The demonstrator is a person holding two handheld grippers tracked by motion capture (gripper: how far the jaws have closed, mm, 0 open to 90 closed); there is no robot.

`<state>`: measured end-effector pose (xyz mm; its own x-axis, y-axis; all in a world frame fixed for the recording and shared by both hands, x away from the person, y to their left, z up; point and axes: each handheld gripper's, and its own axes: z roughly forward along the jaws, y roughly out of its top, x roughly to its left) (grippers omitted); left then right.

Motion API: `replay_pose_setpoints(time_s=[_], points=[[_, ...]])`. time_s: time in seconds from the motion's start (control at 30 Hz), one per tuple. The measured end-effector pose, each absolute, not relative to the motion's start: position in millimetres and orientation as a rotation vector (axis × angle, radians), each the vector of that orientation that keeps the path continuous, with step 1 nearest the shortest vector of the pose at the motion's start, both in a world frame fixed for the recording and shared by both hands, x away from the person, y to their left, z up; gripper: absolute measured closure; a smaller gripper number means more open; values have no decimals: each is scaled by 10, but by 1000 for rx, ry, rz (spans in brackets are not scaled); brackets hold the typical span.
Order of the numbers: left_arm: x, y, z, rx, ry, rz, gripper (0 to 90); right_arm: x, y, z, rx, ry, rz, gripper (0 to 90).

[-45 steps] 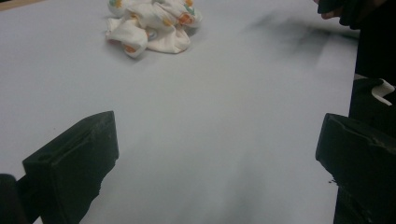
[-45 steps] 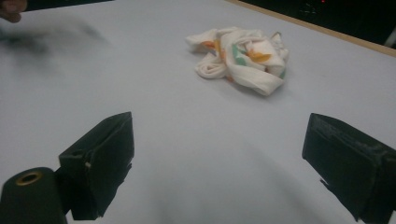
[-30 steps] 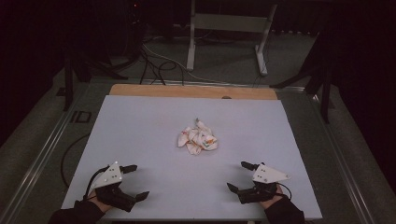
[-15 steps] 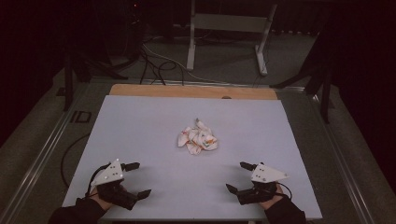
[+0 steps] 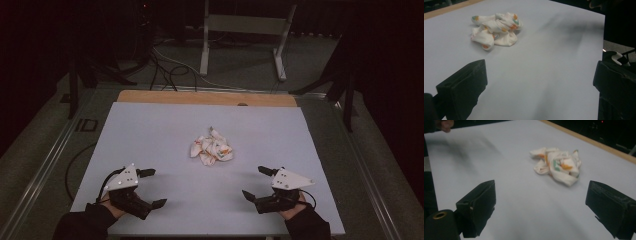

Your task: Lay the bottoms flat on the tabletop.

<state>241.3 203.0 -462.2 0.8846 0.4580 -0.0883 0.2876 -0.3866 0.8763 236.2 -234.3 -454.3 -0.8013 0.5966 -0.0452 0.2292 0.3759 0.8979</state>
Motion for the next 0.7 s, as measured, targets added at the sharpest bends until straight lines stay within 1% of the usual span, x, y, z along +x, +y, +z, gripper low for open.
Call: replay_pose_setpoints(time_s=[0.33, 0.7], points=[[2535, 1961, -4519, 2002, 529, 203, 1, 2508, -2307, -4233, 678, 2238, 1417, 96], [2698, 1825, -4422, 2012, 515, 206, 1, 2700, -2118, -4076, 639, 2227, 1415, 98]])
